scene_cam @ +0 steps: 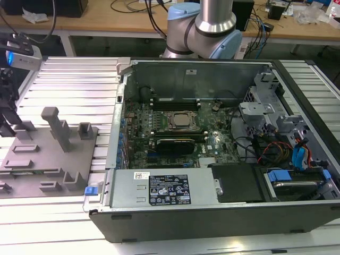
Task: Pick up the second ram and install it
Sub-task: 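Pick up the second ram and move it above second insertion slot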
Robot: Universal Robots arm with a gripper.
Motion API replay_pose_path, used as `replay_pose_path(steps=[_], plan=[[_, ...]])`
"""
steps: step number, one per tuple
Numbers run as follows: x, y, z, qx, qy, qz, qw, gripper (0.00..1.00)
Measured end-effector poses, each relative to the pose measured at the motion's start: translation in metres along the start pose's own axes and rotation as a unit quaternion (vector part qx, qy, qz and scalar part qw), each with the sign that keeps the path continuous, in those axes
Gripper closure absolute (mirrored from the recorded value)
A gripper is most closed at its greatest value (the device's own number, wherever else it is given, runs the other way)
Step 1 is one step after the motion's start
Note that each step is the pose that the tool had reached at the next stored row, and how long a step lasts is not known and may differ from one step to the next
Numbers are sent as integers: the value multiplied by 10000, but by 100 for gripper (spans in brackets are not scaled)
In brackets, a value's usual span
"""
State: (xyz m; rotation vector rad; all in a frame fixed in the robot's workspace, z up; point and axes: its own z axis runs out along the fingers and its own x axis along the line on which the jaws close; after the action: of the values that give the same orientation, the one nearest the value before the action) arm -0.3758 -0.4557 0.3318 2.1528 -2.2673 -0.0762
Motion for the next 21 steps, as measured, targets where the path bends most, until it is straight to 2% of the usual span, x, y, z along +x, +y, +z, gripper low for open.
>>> replay_pose_path(steps=[16, 19, 21], plan=[[6, -8, 202, 0, 0, 1, 10000, 64], [80, -2, 269, 0, 0, 0, 10000, 64], [89, -2, 309, 0, 0, 1, 10000, 64]])
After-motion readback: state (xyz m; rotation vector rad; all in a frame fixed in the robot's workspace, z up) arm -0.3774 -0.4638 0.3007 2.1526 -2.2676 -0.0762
